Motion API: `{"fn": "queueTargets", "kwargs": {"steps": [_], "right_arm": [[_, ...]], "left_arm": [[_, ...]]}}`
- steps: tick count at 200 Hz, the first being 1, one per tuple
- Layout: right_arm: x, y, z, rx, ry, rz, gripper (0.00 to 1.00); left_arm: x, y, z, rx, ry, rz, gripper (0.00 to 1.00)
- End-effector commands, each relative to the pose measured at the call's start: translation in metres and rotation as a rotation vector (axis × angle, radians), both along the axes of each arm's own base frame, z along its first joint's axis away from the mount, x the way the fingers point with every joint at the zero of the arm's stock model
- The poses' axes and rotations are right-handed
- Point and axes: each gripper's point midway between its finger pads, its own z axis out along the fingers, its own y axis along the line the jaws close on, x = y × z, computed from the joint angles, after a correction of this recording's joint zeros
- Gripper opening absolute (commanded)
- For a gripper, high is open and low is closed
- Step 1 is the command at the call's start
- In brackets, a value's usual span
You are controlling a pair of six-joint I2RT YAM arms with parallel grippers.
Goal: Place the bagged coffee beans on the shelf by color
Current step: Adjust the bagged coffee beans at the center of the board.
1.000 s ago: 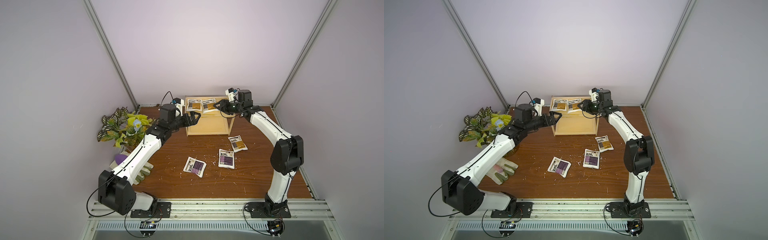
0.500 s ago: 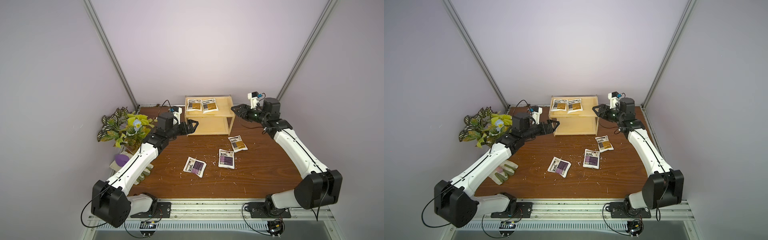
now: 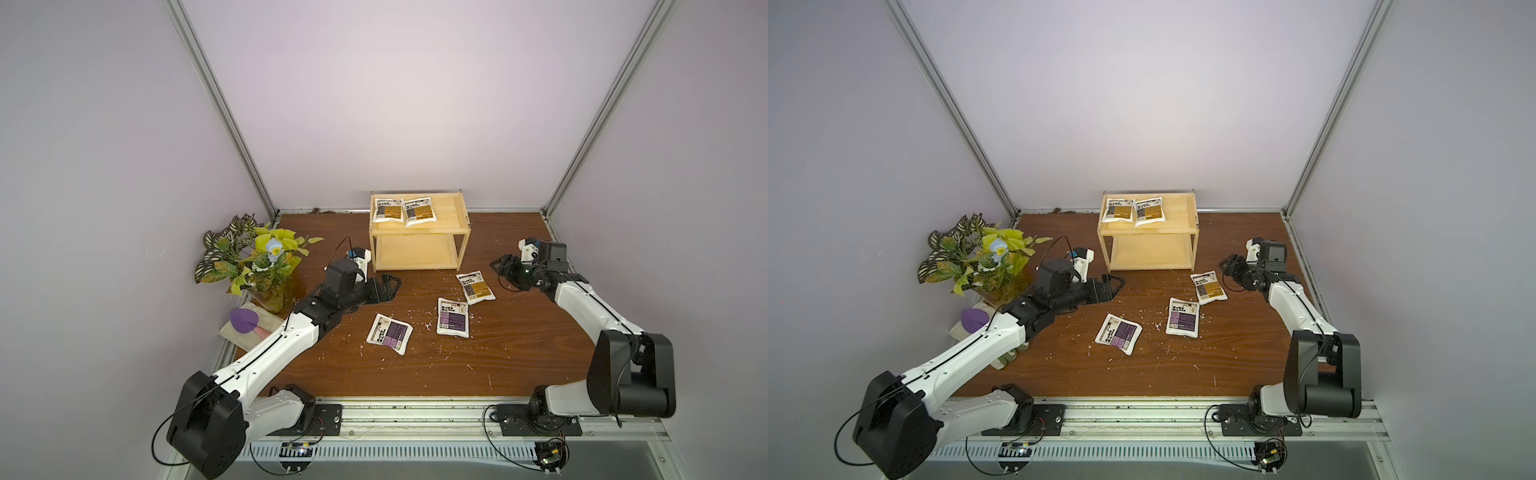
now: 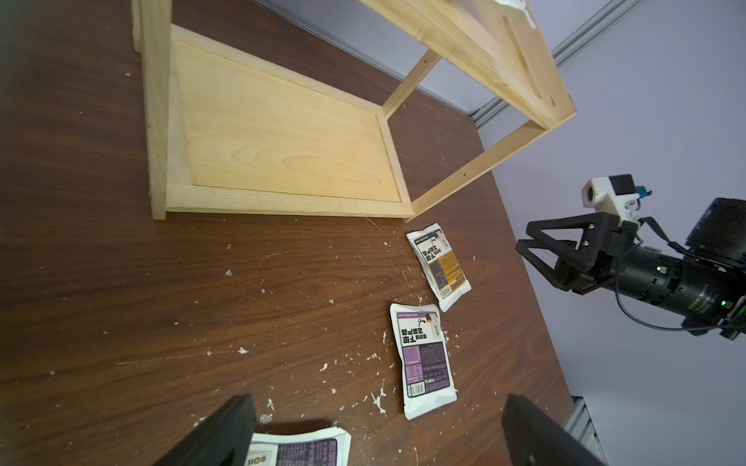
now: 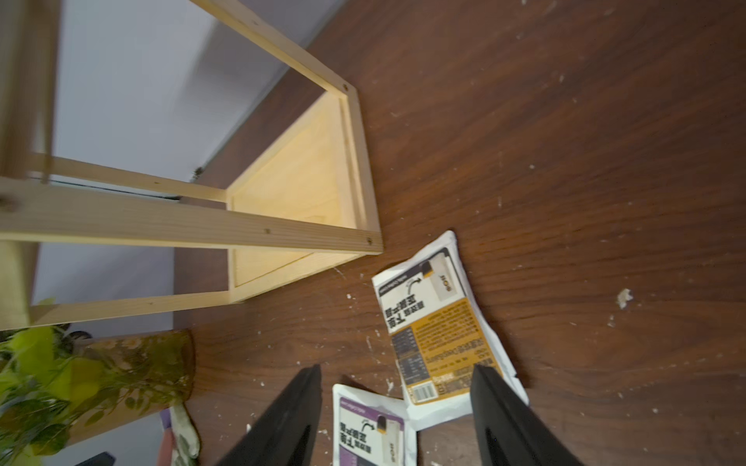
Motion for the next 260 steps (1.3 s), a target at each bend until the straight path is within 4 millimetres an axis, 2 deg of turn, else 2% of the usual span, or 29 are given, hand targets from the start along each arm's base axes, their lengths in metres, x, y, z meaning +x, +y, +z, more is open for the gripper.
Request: {"fn": "queueTargets", "kwargs": {"steps": [1,31,67,124,157,185,225,241,260], "right_arm": [[0.018,-0.009,-0.011,-0.058,-0.022,-0.002,0.65],[0.034,-0.007,-0.039,-0.032,0.037,-0.005,0.65],[0.047,0.001,-0.061,-0.007,0.08,0.026,0.64],[0.049,0.021,-0.09,-0.034,0.142,0.108,0.63],[0.039,0.048,-0.094,-0.046,0.144,0.166,0.63],[0.021,0.073,-0.094,-0.032,0.14,0.202,0.62],[-0.004,0.116,-0.083,-0.002,0.114,0.261,0.62],[-0.008,0.12,-0.076,0.005,0.095,0.257,0.63],[-0.01,0.112,-0.067,-0.016,0.077,0.236,0.63]], "left_arm": [[0.006,-0.004,0.014,-0.02,-0.054,0.008,1.0],[0.008,-0.007,0.008,-0.009,-0.042,-0.001,1.0],[0.01,-0.01,0.003,-0.011,-0.032,-0.005,1.0],[0.015,-0.016,0.004,-0.017,-0.03,-0.023,1.0],[0.017,-0.02,0.004,-0.018,-0.026,-0.031,1.0],[0.018,-0.021,0.003,-0.025,-0.023,-0.032,1.0],[0.016,-0.023,-0.002,-0.025,-0.013,-0.036,0.99],[0.014,-0.024,-0.004,-0.028,-0.007,-0.04,1.0],[0.013,-0.023,-0.006,-0.029,-0.005,-0.042,1.0]]}}
